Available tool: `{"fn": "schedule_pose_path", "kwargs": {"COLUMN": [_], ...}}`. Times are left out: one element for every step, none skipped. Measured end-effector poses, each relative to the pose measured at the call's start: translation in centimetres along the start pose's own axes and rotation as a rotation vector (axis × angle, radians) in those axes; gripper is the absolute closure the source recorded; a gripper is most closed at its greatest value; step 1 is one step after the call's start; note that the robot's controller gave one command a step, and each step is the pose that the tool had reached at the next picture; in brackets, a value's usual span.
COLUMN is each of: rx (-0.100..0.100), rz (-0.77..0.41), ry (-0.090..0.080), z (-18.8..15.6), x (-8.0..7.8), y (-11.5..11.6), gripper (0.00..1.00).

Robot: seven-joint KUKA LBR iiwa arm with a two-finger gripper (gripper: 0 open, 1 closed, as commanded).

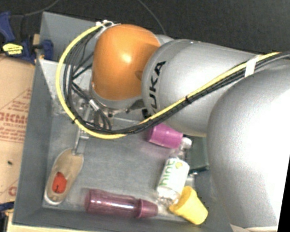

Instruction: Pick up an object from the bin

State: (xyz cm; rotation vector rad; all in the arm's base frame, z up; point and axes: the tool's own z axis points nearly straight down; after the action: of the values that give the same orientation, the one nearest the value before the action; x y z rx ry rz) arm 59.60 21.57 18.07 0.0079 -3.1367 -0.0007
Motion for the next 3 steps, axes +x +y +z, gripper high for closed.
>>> {"fn": "schedule_pose_path", "kwargs": {"rx": [-0.002, 0.003, 0.002], "rz": [0.005, -0.059, -0.058], "ry": [-0.008, 0.002, 0.001], "z": [-0.5, 3.1, 3.0], "x": [-0.2, 1.5, 1.5], "y": [-0.1, -5.7, -5.6], "gripper": [0.00, 0.00, 0.00]}}
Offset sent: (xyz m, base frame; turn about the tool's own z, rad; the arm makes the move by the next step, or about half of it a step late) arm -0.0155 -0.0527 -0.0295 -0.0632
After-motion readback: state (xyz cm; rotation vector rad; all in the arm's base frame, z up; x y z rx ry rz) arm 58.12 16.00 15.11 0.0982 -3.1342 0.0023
